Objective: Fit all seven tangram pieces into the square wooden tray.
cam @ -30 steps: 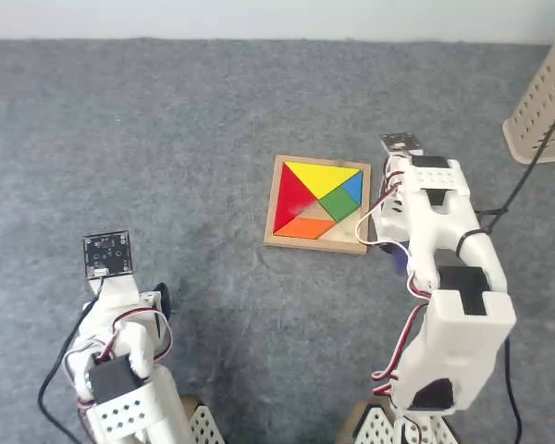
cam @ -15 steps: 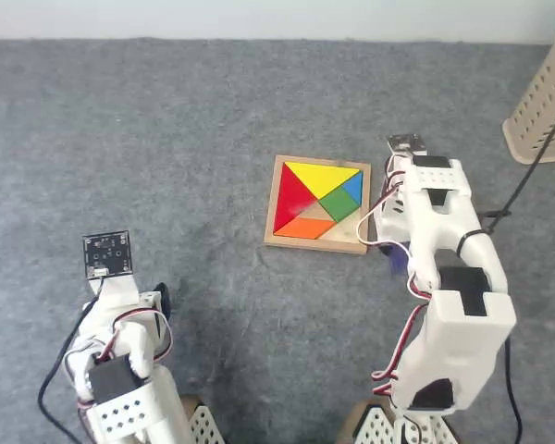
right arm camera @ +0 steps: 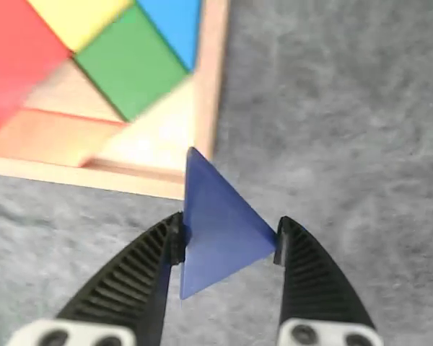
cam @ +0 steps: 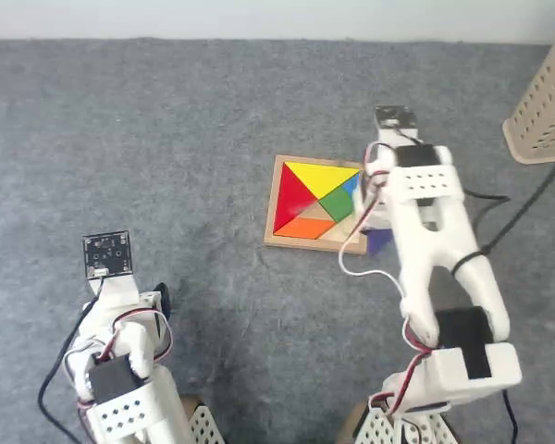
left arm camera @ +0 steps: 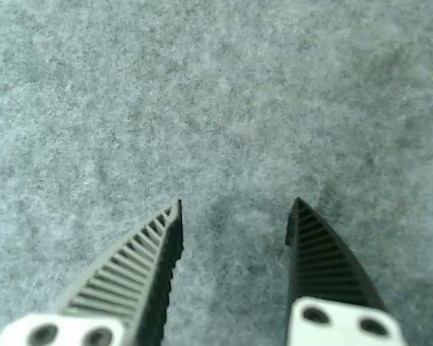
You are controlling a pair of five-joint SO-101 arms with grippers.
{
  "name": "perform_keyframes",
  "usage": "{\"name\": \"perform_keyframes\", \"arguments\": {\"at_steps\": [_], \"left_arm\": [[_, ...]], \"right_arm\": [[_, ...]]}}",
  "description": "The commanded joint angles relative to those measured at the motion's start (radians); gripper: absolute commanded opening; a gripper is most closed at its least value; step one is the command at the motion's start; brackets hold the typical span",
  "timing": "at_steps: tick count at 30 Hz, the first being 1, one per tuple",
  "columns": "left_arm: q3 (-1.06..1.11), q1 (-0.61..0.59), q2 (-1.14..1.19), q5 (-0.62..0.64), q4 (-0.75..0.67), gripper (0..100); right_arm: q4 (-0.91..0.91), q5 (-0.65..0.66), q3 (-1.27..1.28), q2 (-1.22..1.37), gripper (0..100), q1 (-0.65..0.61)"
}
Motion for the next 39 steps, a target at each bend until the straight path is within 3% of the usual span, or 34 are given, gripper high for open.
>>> {"name": "perform_keyframes", "arguments": {"at_steps": [1, 6, 16, 24, 29, 39], "left_arm": [[-0.019, 0.0, -0.012, 0.009, 0.003, 23], [-0.019, 0.0, -0.012, 0.009, 0.003, 23], [-0.019, 0.0, -0.012, 0.009, 0.003, 23], [-0.019, 0.0, -0.012, 0.009, 0.003, 23], [-0.019, 0.0, -0.012, 0.009, 0.003, 23], [-0.019, 0.0, -0.012, 0.009, 0.003, 23]], "right_arm": [[0.002, -0.124, -0.133, 0.047, 11.7, -0.054], [0.01, -0.331, -0.324, 0.205, 11.7, -0.113], [0.107, -0.572, -0.456, 0.361, 11.7, -0.17], [0.096, -0.615, -0.451, 0.369, 12.4, -0.162], [0.096, -0.749, -0.453, 0.369, 20.2, -0.119], [0.081, -0.755, -0.457, 0.371, 17.8, -0.127]]}}
